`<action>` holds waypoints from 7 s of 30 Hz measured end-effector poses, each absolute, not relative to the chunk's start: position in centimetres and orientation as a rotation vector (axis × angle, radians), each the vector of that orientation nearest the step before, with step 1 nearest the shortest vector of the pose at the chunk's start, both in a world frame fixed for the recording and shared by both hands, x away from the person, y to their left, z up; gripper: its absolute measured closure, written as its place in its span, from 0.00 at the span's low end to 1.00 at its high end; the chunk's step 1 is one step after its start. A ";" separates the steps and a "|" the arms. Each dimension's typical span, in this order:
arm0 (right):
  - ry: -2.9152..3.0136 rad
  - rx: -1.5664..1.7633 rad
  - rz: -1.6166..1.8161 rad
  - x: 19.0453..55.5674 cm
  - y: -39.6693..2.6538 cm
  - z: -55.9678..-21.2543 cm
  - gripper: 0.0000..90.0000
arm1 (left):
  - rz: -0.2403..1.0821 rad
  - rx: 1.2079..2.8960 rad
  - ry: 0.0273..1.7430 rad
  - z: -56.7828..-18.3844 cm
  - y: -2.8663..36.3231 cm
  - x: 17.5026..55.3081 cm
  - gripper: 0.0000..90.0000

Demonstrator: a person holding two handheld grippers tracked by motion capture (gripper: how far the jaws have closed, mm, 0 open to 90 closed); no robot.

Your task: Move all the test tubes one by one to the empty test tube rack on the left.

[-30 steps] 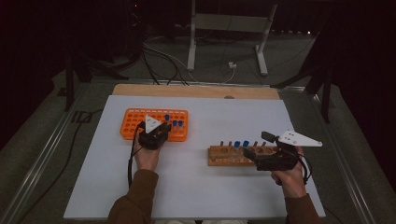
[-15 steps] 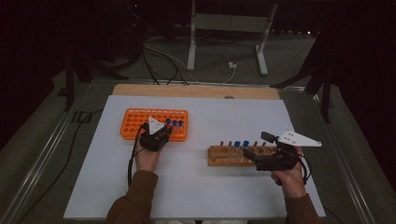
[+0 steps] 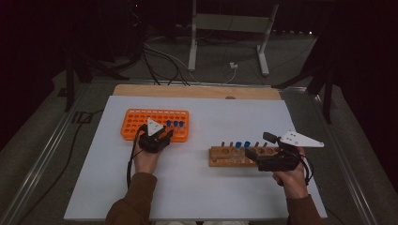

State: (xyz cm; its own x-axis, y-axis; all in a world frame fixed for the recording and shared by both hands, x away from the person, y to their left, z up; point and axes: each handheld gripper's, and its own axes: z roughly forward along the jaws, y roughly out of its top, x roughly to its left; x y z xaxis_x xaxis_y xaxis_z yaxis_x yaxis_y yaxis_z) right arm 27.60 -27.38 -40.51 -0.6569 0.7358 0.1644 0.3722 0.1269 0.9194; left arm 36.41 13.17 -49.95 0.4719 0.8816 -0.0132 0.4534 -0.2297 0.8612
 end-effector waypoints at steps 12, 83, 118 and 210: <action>2.058 1.113 1.543 27.9 -27.5 -40.9 0.00 | 0.620 1.758 1.095 -47.5 15.0 34.3 0.30; 2.093 1.087 1.449 28.9 -27.6 -41.7 0.86 | 0.534 1.711 0.916 -43.1 11.9 29.6 0.01; 2.215 0.922 1.507 27.0 -24.0 -39.3 0.85 | 0.351 1.829 0.640 -42.9 2.3 28.7 0.19; 2.097 1.005 1.609 27.7 -26.8 -39.5 0.00 | 0.591 1.705 0.868 -42.7 11.5 32.1 0.87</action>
State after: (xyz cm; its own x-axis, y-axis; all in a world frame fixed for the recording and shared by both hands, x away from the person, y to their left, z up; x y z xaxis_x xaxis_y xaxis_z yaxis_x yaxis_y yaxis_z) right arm 27.68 -26.82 -39.49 -0.7046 0.6900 0.1657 0.3386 0.1217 0.9330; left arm 32.09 11.46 -42.69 0.6095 0.7919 -0.0371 0.2555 -0.1520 0.9548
